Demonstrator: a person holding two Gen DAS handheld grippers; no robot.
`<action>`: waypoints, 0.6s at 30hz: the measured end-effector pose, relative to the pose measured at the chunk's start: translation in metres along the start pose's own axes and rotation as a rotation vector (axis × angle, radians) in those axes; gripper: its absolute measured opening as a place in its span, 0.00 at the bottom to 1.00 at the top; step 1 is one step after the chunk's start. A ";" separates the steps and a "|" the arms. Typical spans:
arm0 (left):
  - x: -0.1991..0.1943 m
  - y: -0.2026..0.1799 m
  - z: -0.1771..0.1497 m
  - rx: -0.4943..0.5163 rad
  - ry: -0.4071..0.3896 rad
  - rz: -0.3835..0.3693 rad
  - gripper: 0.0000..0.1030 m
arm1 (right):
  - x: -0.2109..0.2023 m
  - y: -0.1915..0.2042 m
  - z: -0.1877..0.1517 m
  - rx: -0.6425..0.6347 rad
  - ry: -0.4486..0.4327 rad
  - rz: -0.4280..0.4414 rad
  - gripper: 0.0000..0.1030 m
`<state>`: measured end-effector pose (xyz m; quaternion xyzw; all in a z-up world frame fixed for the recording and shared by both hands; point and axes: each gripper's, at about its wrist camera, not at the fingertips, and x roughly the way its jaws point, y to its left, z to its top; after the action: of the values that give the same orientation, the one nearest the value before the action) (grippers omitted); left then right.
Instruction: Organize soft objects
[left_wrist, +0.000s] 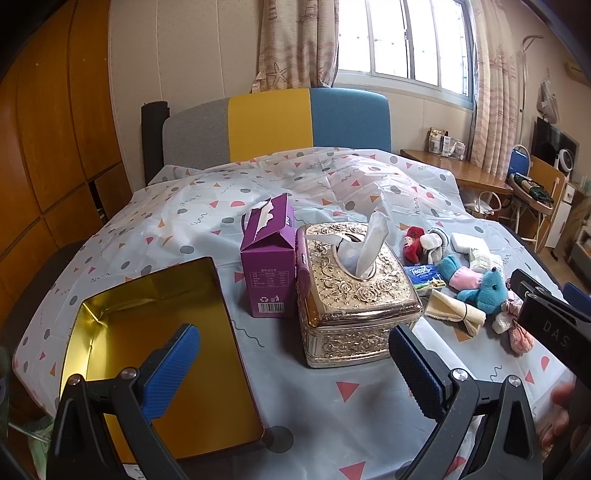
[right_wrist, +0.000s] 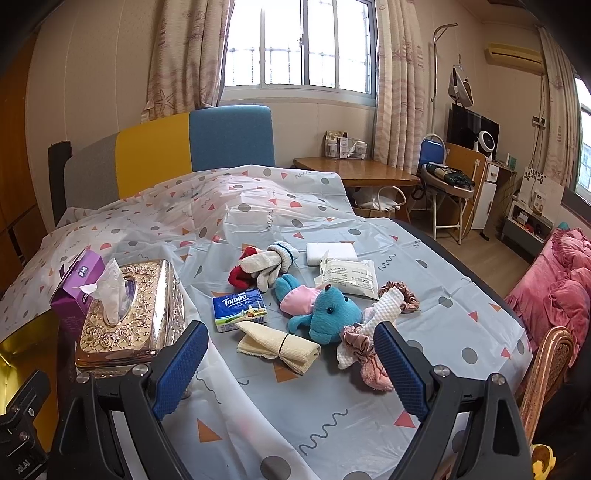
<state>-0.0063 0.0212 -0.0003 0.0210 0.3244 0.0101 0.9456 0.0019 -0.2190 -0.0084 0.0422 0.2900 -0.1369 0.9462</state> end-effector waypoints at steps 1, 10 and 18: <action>0.000 0.000 0.000 0.000 0.000 -0.001 1.00 | 0.000 0.000 0.000 -0.001 0.000 0.000 0.90; 0.000 -0.002 -0.001 0.006 0.005 -0.011 1.00 | 0.000 -0.002 0.001 0.007 -0.003 -0.004 0.90; 0.001 -0.007 -0.001 0.019 0.015 -0.038 1.00 | 0.005 -0.022 0.010 0.050 -0.013 -0.018 0.90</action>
<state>-0.0060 0.0139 -0.0022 0.0238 0.3321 -0.0106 0.9429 0.0049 -0.2433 -0.0025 0.0622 0.2808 -0.1530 0.9454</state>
